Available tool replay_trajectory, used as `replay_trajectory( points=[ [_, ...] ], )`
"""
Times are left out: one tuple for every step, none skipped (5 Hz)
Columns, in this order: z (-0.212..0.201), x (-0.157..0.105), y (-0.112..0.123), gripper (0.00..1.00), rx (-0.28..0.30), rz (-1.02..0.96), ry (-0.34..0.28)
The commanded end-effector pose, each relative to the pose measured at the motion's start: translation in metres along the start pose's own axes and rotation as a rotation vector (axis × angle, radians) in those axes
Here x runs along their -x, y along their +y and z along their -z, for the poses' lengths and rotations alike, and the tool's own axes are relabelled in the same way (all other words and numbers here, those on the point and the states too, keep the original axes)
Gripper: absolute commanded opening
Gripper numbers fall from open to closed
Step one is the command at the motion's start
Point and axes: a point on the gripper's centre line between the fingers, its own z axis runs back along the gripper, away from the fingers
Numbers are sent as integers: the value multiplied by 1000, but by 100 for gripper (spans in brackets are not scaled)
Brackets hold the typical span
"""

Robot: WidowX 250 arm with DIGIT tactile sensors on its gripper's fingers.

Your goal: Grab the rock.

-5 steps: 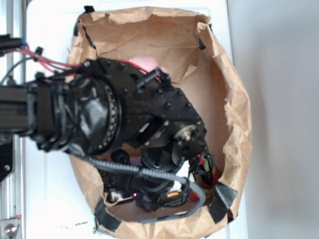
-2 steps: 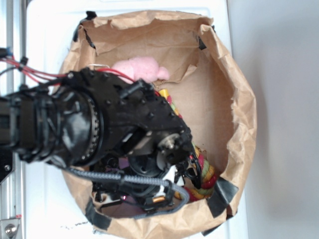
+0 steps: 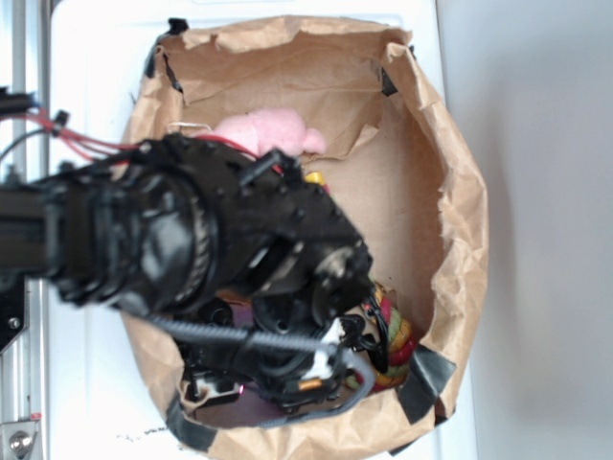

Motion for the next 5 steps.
replay_trajectory(
  points=[
    [-14, -14, -2, 100, -2, 65, -79],
    [-11, -15, -1, 100, 0, 35, -90],
    [-8, -15, 1, 100, 24, 21, -114],
    [-2, -12, 5, 100, 13, 15, -101],
    [8, -7, 9, 100, 27, 25, -125]
  ],
)
